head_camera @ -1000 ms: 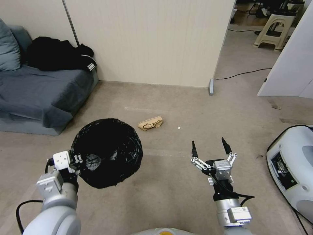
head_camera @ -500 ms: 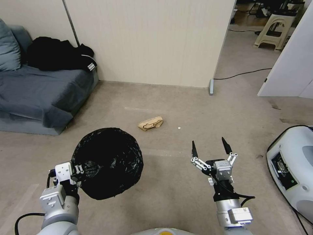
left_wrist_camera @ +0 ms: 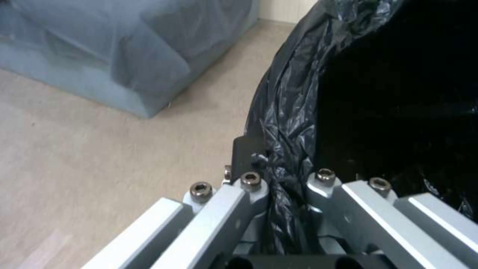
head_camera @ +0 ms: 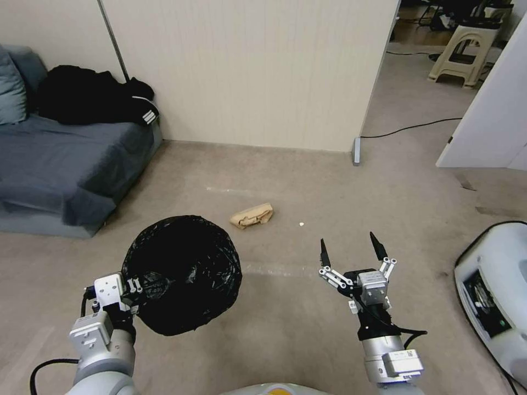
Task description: Pick up the trash bin, then pick up the garbage from the floor and place it into the trash bin.
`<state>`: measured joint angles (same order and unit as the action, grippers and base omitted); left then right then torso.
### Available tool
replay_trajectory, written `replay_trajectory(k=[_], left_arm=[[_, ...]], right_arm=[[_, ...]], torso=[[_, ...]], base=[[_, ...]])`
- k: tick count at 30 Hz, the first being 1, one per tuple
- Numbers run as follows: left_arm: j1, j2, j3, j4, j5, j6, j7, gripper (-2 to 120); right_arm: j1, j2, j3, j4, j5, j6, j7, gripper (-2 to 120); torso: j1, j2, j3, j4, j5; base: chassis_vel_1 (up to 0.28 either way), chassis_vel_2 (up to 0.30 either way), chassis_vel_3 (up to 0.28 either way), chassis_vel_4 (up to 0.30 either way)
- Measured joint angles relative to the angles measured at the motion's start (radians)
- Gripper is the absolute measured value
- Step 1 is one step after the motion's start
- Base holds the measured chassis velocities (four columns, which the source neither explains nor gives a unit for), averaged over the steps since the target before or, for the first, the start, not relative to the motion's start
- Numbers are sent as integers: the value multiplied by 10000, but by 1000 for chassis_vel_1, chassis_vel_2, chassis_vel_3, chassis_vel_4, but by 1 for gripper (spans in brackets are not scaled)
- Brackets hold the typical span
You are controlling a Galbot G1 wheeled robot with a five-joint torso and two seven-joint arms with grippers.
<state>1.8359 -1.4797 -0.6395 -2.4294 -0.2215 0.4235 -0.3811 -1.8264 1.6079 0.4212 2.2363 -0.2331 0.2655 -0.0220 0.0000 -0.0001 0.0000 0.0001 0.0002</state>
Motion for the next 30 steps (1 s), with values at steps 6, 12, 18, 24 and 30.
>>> replay_trajectory(k=[6,12,18,24,30], left_arm=[[-89,-38,35,0,23,43,12,1],[-162,-46,36,48,35,65,19,1],[-223,-50,48,95,46,82,23,1],[-289,-51,49,124,47,116,33,1],[-686,-80,193,174,70,403,-7,1]], right_arm=[[28,0,-46,-26,-5,-34,-23,100],[30,1,-23,-80,-40,-19,-46,100],[43,0,-9,-103,-62,59,-142,100],[130,0,27,-153,-50,232,-334,100],[694,0,69,-351,-55,71,-506,100]], torso=[[1,0,1,-1,-4],[0,0,0,-1,-2],[1,0,1,-2,-3],[1,0,1,0,-2],[0,0,0,-2,-4]], base=[[-178,203,182,-190],[-145,161,152,-159],[-121,115,111,-125],[-33,21,37,-37],[0,0,0,0]])
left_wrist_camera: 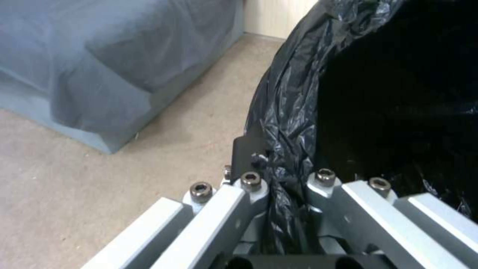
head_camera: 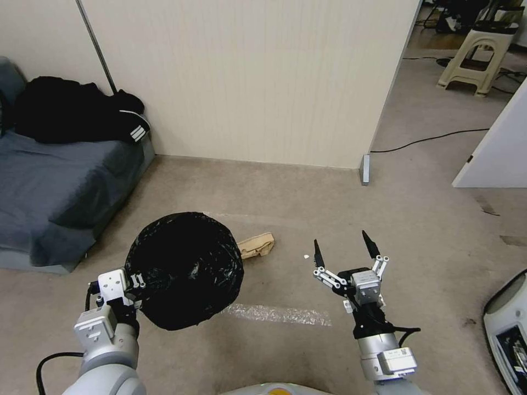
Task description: Pick up the trash bin, then pick up the garbage from the floor and place it into the trash bin.
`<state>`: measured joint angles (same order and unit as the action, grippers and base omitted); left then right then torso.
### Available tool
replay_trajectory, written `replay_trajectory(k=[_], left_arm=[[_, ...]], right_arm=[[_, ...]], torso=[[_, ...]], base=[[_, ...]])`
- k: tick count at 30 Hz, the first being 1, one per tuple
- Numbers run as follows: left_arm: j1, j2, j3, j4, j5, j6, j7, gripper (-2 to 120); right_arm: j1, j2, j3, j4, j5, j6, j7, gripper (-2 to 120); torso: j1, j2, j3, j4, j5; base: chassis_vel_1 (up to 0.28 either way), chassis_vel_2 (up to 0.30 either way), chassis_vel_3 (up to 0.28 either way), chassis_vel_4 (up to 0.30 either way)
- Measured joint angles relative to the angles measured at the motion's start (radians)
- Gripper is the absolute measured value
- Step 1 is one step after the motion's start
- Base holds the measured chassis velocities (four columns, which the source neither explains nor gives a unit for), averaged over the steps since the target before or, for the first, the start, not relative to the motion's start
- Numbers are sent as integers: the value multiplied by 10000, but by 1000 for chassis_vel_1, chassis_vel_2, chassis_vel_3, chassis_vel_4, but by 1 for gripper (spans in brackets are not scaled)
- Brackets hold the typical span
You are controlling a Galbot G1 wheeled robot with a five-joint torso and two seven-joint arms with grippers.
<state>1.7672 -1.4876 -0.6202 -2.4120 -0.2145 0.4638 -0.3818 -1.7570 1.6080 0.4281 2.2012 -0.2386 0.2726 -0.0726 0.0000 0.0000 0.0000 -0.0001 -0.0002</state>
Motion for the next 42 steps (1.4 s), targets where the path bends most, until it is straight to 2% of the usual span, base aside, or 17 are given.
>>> replay_trajectory(k=[2,3,4,9,10,12,13,15,19,25,27,32,42], left_arm=[[-109,-6,24,0,9,105,-11,1],[-278,-4,31,-3,14,282,-38,1],[-278,-4,31,-3,14,282,-38,1],[-357,46,23,-52,14,476,-68,1],[-357,46,23,-52,14,476,-68,1],[-298,36,-12,-72,31,513,-70,1],[-298,36,-12,-72,31,513,-70,1],[-260,-12,-34,-72,152,520,-71,1],[-255,-22,-69,-72,215,527,-65,1],[-296,17,-190,-72,195,538,-61,1],[-320,36,-191,-70,188,559,-41,1],[-301,41,-142,-66,219,577,-27,1],[-319,61,-128,-49,223,607,11,1]], right_arm=[[243,-77,-6,-122,-1,-114,41,100],[797,-550,38,-431,0,-353,89,100],[797,-550,38,-431,0,-353,89,100],[2132,-1697,34,-1254,-26,-829,100,100],[2132,-1697,34,-1254,-26,-829,100,100],[3091,-2341,-177,-2001,-103,-1146,95,100],[3091,-2341,-177,-2001,-103,-1146,95,100],[4101,-2841,-568,-2987,-451,-1234,-126,100],[4909,-3226,-983,-3806,-824,-1045,-310,100],[5867,-3420,-1412,-4958,-1551,-547,-467,100],[6350,-3419,-1604,-5620,-2090,-309,-833,100],[6830,-3395,-1933,-6359,-2728,-169,-1381,100],[7893,-3122,-2653,-8362,-3797,386,-1515,100]], torso=[[1,0,0,-4,2],[0,0,0,0,1],[0,0,0,0,1],[1,0,0,4,4],[1,0,0,4,4],[1,0,1,4,5],[1,0,1,4,5],[1,0,1,2,4],[0,0,1,0,2],[2,0,1,2,2],[1,0,1,1,2],[1,0,1,2,1],[1,0,1,0,2]], base=[[0,0,0,0],[0,0,0,0],[0,0,0,0],[0,0,0,0],[0,0,0,0],[0,0,0,0],[0,0,0,0],[0,0,0,0],[0,0,0,0],[0,0,0,0],[0,0,0,0],[0,0,0,0],[0,0,0,0]])
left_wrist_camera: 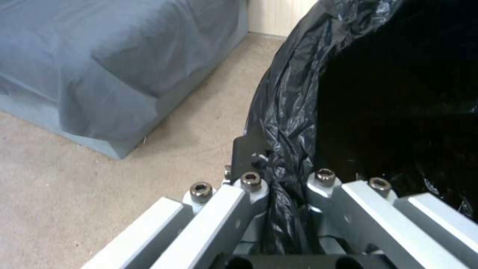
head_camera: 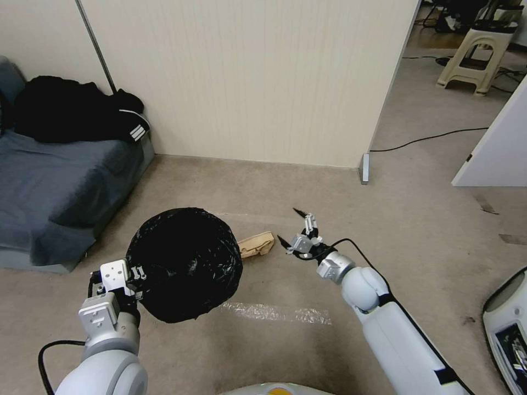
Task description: Pick up the trash bin, then pick up the garbage from the floor and place it into the trash bin.
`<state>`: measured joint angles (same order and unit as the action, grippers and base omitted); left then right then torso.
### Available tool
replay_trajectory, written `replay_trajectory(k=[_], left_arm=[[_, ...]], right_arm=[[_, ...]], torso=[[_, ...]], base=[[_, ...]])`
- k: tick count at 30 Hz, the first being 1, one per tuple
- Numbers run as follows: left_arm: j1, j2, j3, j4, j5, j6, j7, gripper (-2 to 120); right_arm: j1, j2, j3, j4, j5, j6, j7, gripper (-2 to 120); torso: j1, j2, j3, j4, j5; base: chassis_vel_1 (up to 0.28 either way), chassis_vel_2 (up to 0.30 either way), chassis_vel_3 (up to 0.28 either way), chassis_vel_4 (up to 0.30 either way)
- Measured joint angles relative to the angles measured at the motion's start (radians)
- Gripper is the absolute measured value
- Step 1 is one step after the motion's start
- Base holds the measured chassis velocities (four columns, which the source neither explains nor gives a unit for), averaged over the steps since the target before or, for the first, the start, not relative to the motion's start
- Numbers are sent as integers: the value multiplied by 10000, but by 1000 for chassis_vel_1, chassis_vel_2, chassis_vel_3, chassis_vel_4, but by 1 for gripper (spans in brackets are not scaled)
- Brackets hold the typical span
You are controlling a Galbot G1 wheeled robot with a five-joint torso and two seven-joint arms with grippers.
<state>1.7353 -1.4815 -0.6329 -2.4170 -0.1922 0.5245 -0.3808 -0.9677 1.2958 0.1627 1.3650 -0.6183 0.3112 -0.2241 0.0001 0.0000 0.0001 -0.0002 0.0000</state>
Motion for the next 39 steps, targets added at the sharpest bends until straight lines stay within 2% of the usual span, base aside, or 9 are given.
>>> replay_trajectory(k=[25,32,39], left_arm=[[2,-218,157,23,274,-58,38,1],[-5,-349,504,182,595,-133,40,1],[22,-431,832,370,919,-220,80,1]], right_arm=[[2911,1166,-1233,-5309,-1594,720,299,100],[3235,1741,-1265,-6362,-2004,702,697,100],[3405,2236,-1256,-6834,-2187,466,917,100]], torso=[[-1,0,0,1,0],[-1,0,-1,1,0],[-1,0,-1,1,-1]], base=[[0,0,0,0],[0,0,0,0],[0,0,0,0]])
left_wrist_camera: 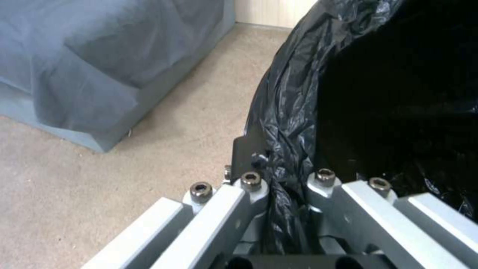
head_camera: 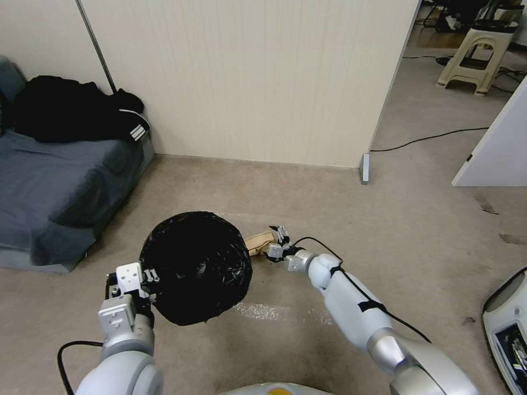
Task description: Pick up the trash bin, then pick up the garbage from the floor and place it into the trash bin.
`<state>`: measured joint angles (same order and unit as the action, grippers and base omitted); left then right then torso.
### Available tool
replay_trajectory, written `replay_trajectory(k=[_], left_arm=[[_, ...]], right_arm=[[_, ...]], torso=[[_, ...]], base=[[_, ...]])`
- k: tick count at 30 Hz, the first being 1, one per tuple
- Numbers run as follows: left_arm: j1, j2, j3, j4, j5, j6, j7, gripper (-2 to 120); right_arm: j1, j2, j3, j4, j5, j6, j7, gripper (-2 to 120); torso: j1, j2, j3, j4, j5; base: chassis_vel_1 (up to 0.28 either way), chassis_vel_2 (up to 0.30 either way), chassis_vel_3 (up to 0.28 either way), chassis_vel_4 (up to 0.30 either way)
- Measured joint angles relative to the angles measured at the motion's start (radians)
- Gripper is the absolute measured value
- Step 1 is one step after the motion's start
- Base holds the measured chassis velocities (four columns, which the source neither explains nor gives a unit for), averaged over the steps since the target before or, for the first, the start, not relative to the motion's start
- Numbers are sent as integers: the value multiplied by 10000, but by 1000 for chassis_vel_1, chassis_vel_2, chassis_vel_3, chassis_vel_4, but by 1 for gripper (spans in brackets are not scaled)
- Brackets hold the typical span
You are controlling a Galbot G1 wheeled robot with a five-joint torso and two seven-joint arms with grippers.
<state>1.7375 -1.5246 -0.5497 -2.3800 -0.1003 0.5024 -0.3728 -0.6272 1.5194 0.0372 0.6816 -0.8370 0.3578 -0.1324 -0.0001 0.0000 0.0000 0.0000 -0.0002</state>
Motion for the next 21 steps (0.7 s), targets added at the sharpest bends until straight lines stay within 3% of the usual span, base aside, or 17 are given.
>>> replay_trajectory(k=[21], left_arm=[[311,-58,241,109,451,-52,5,1]], right_arm=[[417,888,33,-345,462,-444,124,100]], torso=[[1,0,0,2,2]], base=[[0,0,0,0]])
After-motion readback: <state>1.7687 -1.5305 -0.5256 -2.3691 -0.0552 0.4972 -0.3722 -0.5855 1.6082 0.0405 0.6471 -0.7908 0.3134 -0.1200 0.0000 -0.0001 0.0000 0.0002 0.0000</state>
